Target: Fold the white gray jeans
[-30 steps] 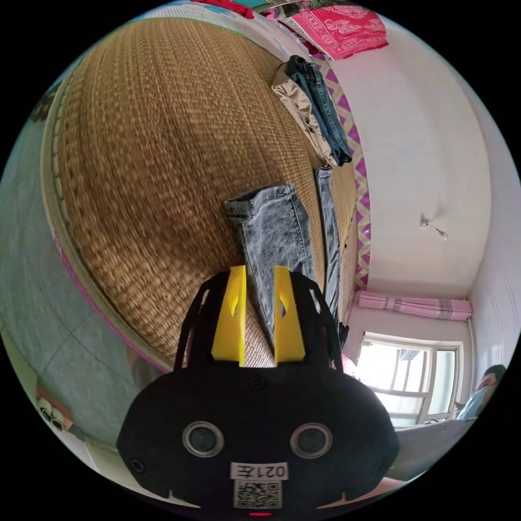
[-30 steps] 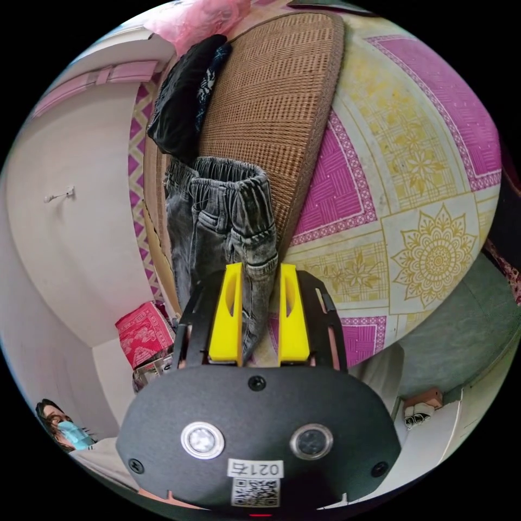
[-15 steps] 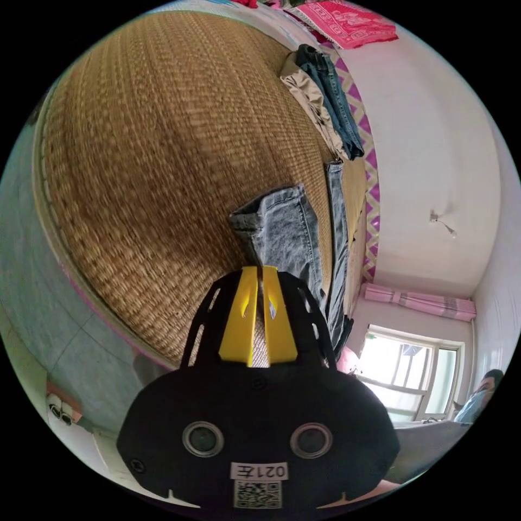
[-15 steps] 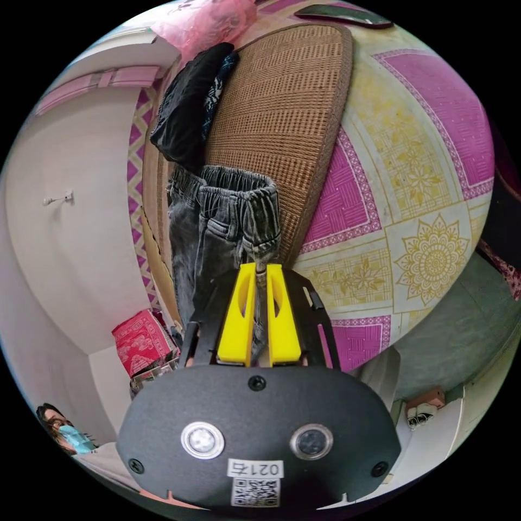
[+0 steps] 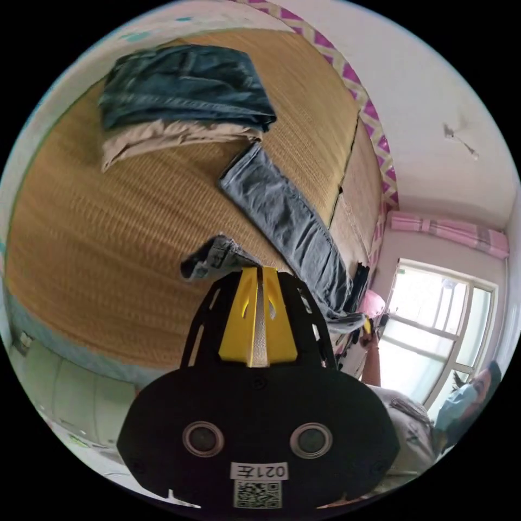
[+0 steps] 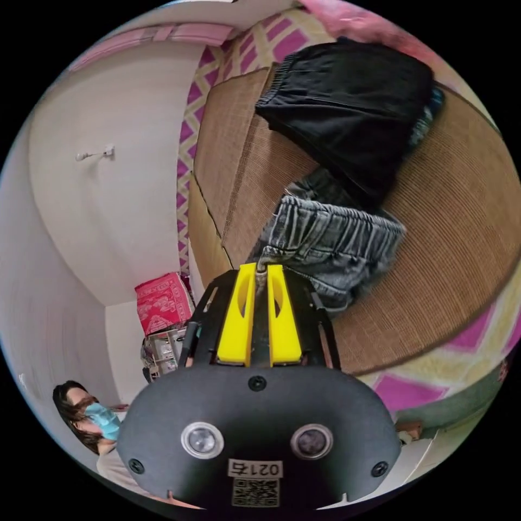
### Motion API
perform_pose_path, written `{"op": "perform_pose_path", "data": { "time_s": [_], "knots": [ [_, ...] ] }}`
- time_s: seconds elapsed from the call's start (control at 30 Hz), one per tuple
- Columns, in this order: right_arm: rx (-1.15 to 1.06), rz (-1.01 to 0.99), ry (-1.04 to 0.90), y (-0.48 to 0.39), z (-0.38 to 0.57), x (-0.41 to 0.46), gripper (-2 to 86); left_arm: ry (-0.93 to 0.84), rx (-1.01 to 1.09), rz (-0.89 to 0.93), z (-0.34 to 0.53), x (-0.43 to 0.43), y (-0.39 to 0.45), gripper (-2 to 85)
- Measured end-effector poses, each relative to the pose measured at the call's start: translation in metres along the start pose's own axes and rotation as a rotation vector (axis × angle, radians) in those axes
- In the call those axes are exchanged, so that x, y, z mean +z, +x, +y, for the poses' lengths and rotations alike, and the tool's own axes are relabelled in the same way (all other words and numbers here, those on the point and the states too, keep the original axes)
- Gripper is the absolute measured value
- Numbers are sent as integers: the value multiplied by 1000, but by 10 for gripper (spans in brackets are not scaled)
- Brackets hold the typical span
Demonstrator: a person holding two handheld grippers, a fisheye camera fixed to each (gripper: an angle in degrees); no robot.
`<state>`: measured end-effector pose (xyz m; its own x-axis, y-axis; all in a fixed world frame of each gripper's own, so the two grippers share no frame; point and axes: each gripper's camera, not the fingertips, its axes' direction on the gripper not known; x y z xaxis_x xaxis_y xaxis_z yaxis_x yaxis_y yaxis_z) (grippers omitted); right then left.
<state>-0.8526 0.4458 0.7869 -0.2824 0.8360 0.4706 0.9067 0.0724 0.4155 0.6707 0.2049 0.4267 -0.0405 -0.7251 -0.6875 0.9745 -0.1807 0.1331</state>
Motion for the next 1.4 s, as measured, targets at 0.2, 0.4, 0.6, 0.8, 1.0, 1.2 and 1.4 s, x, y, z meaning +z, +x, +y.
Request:
{"op": "perform_pose_path", "data": {
  "time_s": [0.2,0.4,0.6,0.8,1.0,1.2,1.4],
  "knots": [
    [38,127,-19,-58,-117,72,60,-80,-72,-21,-202,125,85,-5],
    [-16,159,-15,-118,-146,78,61,6,17,-174,-251,184,153,5],
    [-660,207,-270,-256,-124,123,55,16,600,-227,-216,266,286,46],
    [-1322,601,-623,-385,-82,235,80,-115,1107,-435,-192,394,444,69],
    [-1503,860,-858,-436,-81,295,78,-301,1290,-521,-193,498,515,86],
    [-1489,831,-802,-488,-80,277,-4,-318,1312,-603,-178,532,535,3],
    [-1469,765,-710,-537,-81,240,-10,-240,1296,-544,-188,514,569,-9]
  ]
}}
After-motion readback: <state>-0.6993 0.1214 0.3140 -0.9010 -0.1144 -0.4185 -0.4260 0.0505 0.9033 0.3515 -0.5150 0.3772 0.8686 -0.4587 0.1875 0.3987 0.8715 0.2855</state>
